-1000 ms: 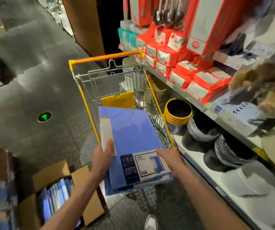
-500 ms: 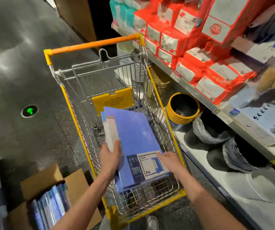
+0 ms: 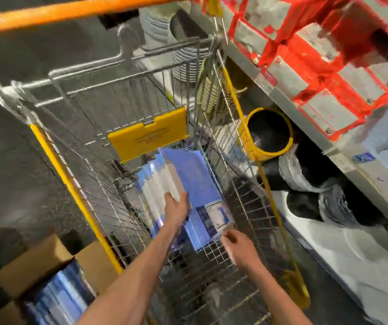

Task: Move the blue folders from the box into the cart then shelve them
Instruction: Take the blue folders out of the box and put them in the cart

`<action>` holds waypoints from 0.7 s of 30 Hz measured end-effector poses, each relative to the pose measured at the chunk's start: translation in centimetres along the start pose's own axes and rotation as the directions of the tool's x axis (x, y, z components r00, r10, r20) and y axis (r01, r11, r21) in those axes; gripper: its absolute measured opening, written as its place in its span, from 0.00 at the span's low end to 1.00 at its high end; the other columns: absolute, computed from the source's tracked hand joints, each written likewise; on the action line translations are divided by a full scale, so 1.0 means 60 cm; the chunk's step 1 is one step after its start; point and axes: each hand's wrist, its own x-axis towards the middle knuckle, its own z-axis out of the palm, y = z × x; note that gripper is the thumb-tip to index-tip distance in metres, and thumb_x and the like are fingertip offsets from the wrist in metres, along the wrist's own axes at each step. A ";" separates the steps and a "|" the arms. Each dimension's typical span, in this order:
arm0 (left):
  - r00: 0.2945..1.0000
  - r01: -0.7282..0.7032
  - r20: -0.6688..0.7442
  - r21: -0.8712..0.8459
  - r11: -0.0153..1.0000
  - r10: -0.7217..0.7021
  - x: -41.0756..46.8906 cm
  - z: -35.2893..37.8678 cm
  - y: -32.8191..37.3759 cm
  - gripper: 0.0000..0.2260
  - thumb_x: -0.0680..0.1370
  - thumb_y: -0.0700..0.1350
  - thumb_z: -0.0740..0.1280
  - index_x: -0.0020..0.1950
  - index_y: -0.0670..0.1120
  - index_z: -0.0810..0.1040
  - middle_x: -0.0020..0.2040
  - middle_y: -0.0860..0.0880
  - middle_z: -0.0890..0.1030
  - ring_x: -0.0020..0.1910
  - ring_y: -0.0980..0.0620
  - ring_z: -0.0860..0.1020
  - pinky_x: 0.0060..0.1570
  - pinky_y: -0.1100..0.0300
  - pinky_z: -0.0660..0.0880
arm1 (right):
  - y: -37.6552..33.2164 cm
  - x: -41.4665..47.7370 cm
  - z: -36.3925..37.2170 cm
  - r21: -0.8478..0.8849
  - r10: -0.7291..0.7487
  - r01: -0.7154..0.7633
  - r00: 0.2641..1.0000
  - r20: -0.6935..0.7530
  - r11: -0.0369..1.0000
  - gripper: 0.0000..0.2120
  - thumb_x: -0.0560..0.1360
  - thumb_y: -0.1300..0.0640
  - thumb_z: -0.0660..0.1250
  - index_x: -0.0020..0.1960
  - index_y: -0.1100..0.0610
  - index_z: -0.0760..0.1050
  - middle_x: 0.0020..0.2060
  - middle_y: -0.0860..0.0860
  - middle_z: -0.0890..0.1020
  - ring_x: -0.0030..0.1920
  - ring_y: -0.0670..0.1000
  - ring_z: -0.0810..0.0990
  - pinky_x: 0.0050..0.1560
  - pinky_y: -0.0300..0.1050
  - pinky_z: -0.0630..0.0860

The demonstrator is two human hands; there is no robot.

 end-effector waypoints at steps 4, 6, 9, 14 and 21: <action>0.996 0.021 0.083 0.081 0.996 -0.028 0.028 0.006 0.033 0.16 0.84 0.46 0.62 0.64 0.43 0.56 0.36 0.46 0.69 0.28 0.52 0.67 0.26 0.61 0.63 | 0.021 0.002 0.014 -0.011 0.102 -0.102 0.994 0.047 0.995 0.07 0.81 0.52 0.63 0.51 0.52 0.78 0.46 0.50 0.83 0.48 0.52 0.81 0.48 0.47 0.73; 0.993 -0.004 0.120 0.219 0.976 -0.023 0.053 0.003 0.030 0.18 0.85 0.45 0.60 0.68 0.40 0.55 0.34 0.46 0.69 0.29 0.52 0.67 0.27 0.62 0.65 | 0.024 0.000 0.020 0.019 0.131 -0.132 0.990 0.061 0.991 0.06 0.81 0.53 0.63 0.48 0.50 0.78 0.44 0.50 0.84 0.46 0.53 0.83 0.48 0.48 0.76; 0.972 0.035 0.202 0.371 0.928 -0.118 0.082 -0.006 0.021 0.05 0.84 0.41 0.59 0.50 0.50 0.66 0.36 0.49 0.69 0.41 0.50 0.71 0.43 0.58 0.75 | 0.012 -0.006 0.027 0.013 0.142 -0.143 0.988 0.068 0.990 0.07 0.81 0.53 0.63 0.50 0.54 0.78 0.45 0.51 0.84 0.48 0.54 0.83 0.51 0.47 0.76; 0.972 -0.080 0.231 0.443 0.893 -0.028 0.037 -0.045 0.041 0.14 0.83 0.46 0.61 0.65 0.40 0.73 0.57 0.44 0.76 0.56 0.44 0.76 0.53 0.55 0.70 | -0.027 -0.020 0.033 0.024 0.076 -0.078 0.994 0.077 0.997 0.13 0.82 0.53 0.60 0.54 0.62 0.77 0.46 0.58 0.83 0.47 0.58 0.82 0.45 0.49 0.75; 0.981 -0.140 0.172 0.339 0.930 0.085 -0.013 -0.082 0.021 0.13 0.81 0.42 0.63 0.65 0.39 0.75 0.46 0.46 0.84 0.41 0.44 0.82 0.49 0.48 0.82 | -0.061 -0.044 0.034 -0.060 -0.104 0.106 0.994 0.043 0.993 0.12 0.81 0.51 0.59 0.41 0.51 0.73 0.38 0.48 0.78 0.38 0.48 0.76 0.45 0.48 0.76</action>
